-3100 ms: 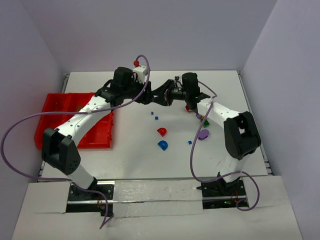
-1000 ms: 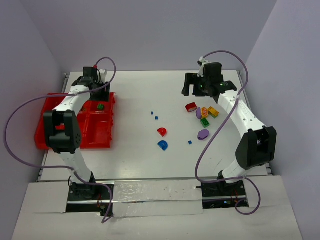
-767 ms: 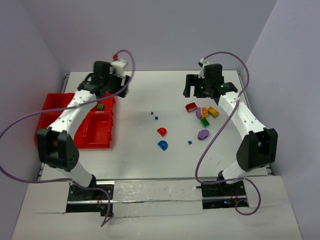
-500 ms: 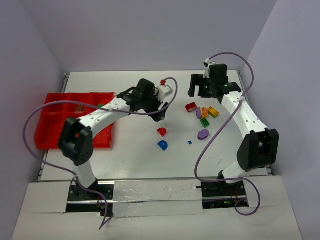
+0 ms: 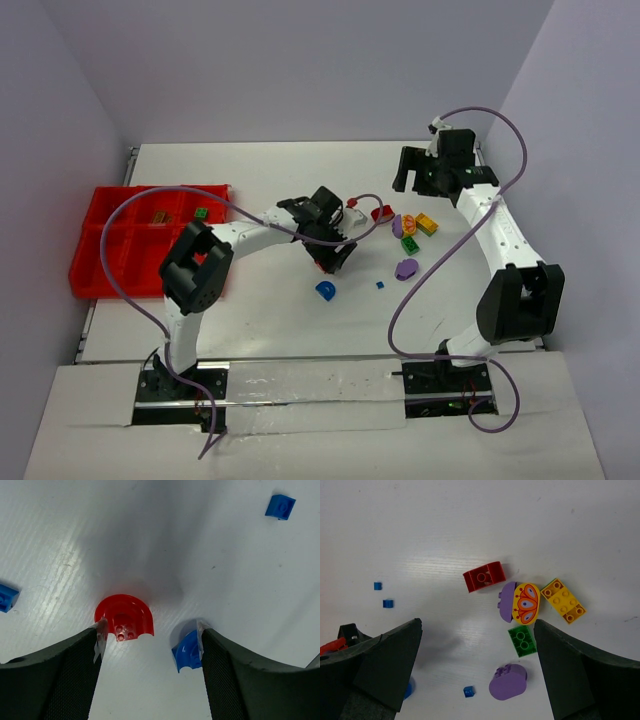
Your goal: Sort the legos into containers by color
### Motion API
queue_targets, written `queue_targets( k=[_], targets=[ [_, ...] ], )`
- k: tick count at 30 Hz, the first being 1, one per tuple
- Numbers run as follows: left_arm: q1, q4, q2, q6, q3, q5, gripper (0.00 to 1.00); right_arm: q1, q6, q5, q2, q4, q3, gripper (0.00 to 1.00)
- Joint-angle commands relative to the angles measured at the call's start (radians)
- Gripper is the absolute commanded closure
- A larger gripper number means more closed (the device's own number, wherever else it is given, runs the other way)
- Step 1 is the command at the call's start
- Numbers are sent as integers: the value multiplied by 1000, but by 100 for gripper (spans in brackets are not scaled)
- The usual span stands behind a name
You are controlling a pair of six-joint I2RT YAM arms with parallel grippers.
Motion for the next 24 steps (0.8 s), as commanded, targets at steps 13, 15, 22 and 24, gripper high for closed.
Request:
queue_targets(
  k=[13, 15, 22, 24],
  targets=[
    [-16, 2, 35, -21, 19, -127, 37, -7, 4, -20, -23, -1, 0, 0],
    [-19, 3, 32, -18, 12, -130, 38, -8, 4, -20, -21, -1, 1, 0],
    [-21, 0, 6, -3, -19, -180, 54, -11, 6, -21, -7, -4, 8, 0],
    [-21, -6, -12, 2, -19, -192, 60, -11, 7, -25, -2, -5, 13, 0]
  ],
)
